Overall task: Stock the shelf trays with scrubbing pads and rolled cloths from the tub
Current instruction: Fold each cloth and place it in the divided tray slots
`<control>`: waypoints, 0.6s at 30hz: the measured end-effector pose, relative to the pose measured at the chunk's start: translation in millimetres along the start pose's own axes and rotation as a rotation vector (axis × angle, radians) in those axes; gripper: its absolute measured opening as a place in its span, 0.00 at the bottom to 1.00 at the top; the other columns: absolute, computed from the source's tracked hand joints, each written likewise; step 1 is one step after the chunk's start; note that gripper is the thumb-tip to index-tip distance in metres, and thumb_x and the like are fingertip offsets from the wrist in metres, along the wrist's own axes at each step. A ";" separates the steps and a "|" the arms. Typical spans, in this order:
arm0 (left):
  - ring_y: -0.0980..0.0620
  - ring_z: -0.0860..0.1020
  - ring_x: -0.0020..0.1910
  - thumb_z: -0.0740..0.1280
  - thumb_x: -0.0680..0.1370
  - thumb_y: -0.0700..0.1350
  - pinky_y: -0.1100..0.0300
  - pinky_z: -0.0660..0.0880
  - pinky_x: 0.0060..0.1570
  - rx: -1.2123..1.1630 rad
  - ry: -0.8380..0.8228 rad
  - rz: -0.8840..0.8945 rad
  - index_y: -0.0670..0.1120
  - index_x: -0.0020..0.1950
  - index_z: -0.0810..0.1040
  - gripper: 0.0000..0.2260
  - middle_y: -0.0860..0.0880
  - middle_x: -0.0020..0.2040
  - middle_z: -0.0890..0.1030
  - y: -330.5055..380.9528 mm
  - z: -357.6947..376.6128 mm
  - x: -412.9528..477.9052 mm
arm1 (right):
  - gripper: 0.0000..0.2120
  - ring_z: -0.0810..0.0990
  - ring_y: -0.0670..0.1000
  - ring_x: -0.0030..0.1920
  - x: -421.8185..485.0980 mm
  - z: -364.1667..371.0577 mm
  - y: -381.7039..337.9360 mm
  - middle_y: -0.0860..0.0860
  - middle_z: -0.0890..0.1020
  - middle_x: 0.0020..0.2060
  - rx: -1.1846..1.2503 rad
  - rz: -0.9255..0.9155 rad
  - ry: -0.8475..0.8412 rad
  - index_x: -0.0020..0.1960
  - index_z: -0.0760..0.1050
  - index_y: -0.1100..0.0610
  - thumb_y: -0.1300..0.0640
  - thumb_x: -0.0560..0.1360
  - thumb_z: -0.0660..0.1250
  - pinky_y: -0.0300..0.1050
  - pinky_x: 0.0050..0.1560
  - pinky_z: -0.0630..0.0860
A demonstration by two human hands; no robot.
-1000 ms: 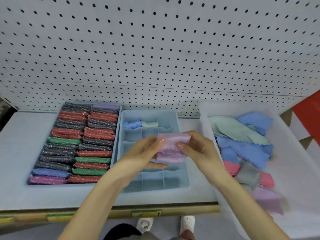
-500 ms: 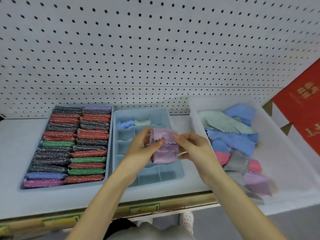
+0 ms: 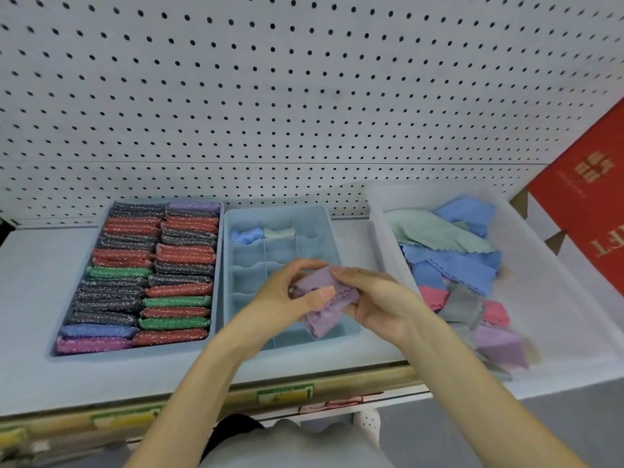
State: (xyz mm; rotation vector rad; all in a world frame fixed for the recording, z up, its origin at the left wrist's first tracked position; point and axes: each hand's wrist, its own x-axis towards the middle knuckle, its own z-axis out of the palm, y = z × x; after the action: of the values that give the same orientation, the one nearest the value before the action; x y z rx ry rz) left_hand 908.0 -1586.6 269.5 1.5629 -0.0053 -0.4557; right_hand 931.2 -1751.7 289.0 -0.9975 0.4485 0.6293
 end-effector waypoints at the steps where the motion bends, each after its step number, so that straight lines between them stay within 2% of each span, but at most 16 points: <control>1: 0.50 0.80 0.56 0.72 0.66 0.58 0.48 0.78 0.57 0.012 0.008 -0.002 0.53 0.62 0.74 0.26 0.48 0.57 0.79 0.2 0.2 -0.1 | 0.15 0.82 0.56 0.41 -0.4 0.6 0.6 0.65 0.81 0.45 0.013 -0.007 -0.015 0.57 0.72 0.74 0.68 0.73 0.66 0.46 0.41 0.82; 3: 0.50 0.79 0.56 0.68 0.68 0.58 0.49 0.77 0.57 0.020 0.006 0.006 0.52 0.62 0.75 0.24 0.49 0.57 0.80 0.2 -0.2 -0.6 | 0.08 0.84 0.55 0.39 -2.4 2.8 1.8 0.63 0.82 0.41 0.020 -0.005 -0.033 0.49 0.75 0.72 0.69 0.73 0.65 0.44 0.38 0.81; 4: 0.50 0.79 0.56 0.68 0.69 0.60 0.51 0.78 0.57 0.018 -0.001 0.016 0.50 0.62 0.75 0.24 0.49 0.57 0.80 0.3 -0.5 -1.1 | 0.07 0.84 0.55 0.39 -4.0 3.7 2.5 0.63 0.82 0.41 0.013 -0.001 -0.049 0.48 0.76 0.71 0.69 0.71 0.65 0.44 0.38 0.81; 6: 0.52 0.80 0.54 0.66 0.74 0.60 0.58 0.79 0.52 -0.001 -0.011 0.030 0.48 0.62 0.75 0.22 0.47 0.56 0.80 2.4 -0.1 -3.5 | 0.12 0.83 0.55 0.42 -6.6 4.2 3.9 0.62 0.82 0.44 -0.051 0.014 -0.056 0.52 0.77 0.69 0.67 0.69 0.68 0.44 0.40 0.81; 9: 0.52 0.80 0.53 0.59 0.78 0.53 0.64 0.78 0.47 -0.025 -0.019 0.010 0.45 0.61 0.76 0.17 0.44 0.55 0.81 3.3 0.9 -6.7 | 0.16 0.81 0.52 0.41 -10.8 3.4 5.2 0.57 0.82 0.42 -0.223 -0.024 0.084 0.56 0.77 0.64 0.64 0.68 0.72 0.40 0.37 0.78; 11: 0.52 0.81 0.52 0.59 0.77 0.53 0.65 0.78 0.46 -0.041 -0.027 -0.005 0.44 0.60 0.77 0.18 0.45 0.54 0.82 2.2 1.6 -8.3 | 0.14 0.81 0.49 0.36 -13.3 3.8 6.1 0.56 0.81 0.39 -0.248 -0.118 0.136 0.52 0.75 0.63 0.65 0.68 0.73 0.38 0.33 0.76; 14: 0.51 0.82 0.50 0.59 0.73 0.57 0.65 0.77 0.45 -0.098 -0.024 -0.035 0.45 0.58 0.78 0.21 0.45 0.52 0.84 1.5 3.3 -10.5 | 0.13 0.81 0.49 0.34 -17.1 3.9 7.9 0.57 0.81 0.37 -0.330 -0.268 0.162 0.49 0.73 0.62 0.67 0.68 0.73 0.37 0.34 0.77; 18: 0.50 0.82 0.54 0.57 0.74 0.58 0.56 0.78 0.54 -0.175 -0.079 -0.100 0.46 0.59 0.79 0.22 0.46 0.53 0.84 3.5 3.0 -12.2 | 0.14 0.81 0.48 0.34 -23.4 0.2 5.5 0.53 0.82 0.34 -0.427 -0.284 0.123 0.49 0.73 0.59 0.69 0.68 0.73 0.39 0.36 0.77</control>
State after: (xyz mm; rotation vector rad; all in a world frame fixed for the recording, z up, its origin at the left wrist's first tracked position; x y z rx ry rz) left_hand 896.9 -1586.2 276.4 1.3771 0.0509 -0.5810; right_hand 910.3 -1756.0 300.0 -1.4827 0.2754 0.4141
